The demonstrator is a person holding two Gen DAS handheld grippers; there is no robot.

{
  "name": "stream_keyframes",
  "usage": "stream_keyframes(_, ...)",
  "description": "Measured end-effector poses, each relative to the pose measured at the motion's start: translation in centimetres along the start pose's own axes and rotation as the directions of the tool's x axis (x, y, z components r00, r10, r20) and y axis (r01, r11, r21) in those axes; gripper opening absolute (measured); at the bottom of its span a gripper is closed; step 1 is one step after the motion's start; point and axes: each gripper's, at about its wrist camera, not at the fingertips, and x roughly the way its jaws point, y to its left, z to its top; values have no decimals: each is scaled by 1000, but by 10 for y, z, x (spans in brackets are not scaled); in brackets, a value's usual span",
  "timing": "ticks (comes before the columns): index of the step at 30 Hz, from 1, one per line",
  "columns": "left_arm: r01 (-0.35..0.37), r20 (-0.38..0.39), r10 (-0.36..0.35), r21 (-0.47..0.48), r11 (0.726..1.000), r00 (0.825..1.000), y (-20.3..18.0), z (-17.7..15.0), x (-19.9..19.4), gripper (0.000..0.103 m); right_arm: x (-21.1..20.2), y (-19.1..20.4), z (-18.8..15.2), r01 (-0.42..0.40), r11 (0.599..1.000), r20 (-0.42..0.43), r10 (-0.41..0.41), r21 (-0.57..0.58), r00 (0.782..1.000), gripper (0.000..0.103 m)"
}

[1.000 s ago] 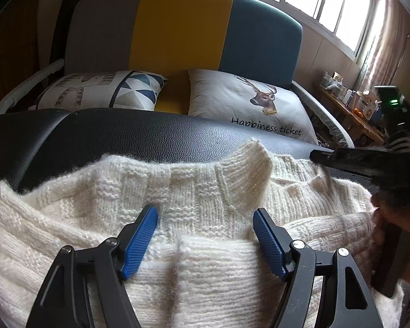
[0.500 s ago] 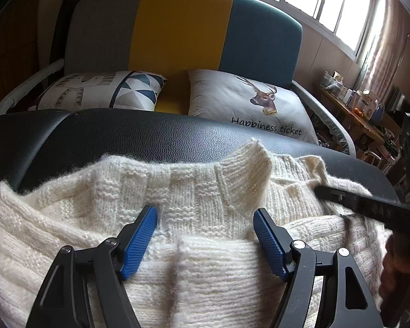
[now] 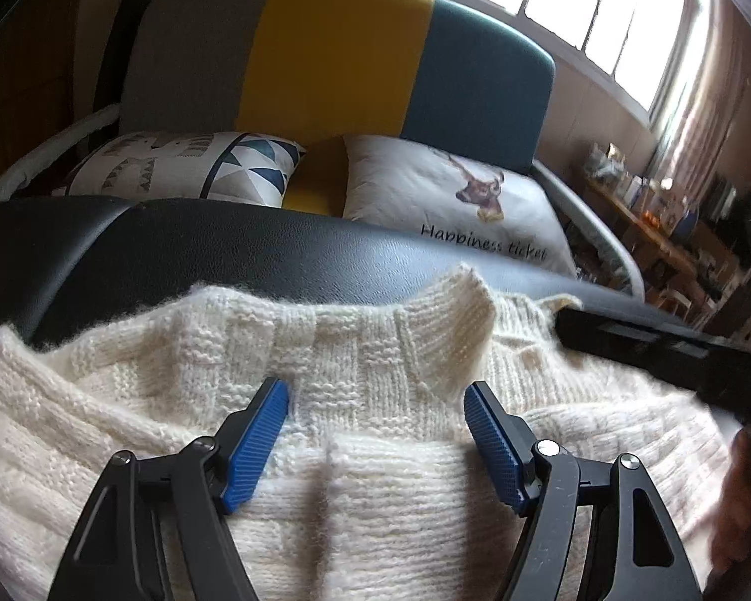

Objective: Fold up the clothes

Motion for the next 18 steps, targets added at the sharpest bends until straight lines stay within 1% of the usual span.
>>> stream_keyframes(2,4,9,-4,-22,1000,1000,3,0,-2,73,15,7,5,-33,999,-58,33,3,998,6)
stream_keyframes(4,3,8,-3,-23,1000,1000,3,-1,-2,73,33,-1,10,-58,996,-105,65,68,992,6)
stream_keyframes(5,0,7,0,-20,1000,1000,2,-1,-1,73,39,-6,10,-68,994,-114,78,89,990,8)
stream_keyframes(7,0,6,0,-19,1000,1000,2,-1,-1,73,50,-13,12,-114,985,-127,130,126,983,9)
stream_keyframes(8,1,6,0,-19,1000,1000,2,-1,-1,73,55,-14,13,-95,988,-135,111,118,985,9)
stream_keyframes(9,1,6,-1,-19,1000,1000,2,-1,-1,73,59,-14,13,-45,995,-145,58,93,988,4)
stream_keyframes(10,2,5,-2,-18,1000,1000,2,-1,0,73,60,-13,12,-7,997,-142,17,73,990,3)
stream_keyframes(12,3,3,-3,-15,1000,1000,1,-1,0,73,55,-11,10,57,997,-99,-52,53,994,3)
stream_keyframes(15,6,2,-6,-15,1000,1000,1,-1,1,73,56,-3,9,151,989,-36,-151,-3,988,3)
stream_keyframes(16,6,2,-6,-15,1000,1000,1,-1,1,73,56,1,9,174,984,-25,-175,-22,984,3)
stream_keyframes(17,6,1,-6,-15,1000,1000,1,-1,1,73,56,4,8,185,982,-18,-186,-31,982,6)
stream_keyframes(18,6,0,-6,-14,1000,1000,1,-1,1,73,52,5,6,166,986,-20,-166,-18,986,13)
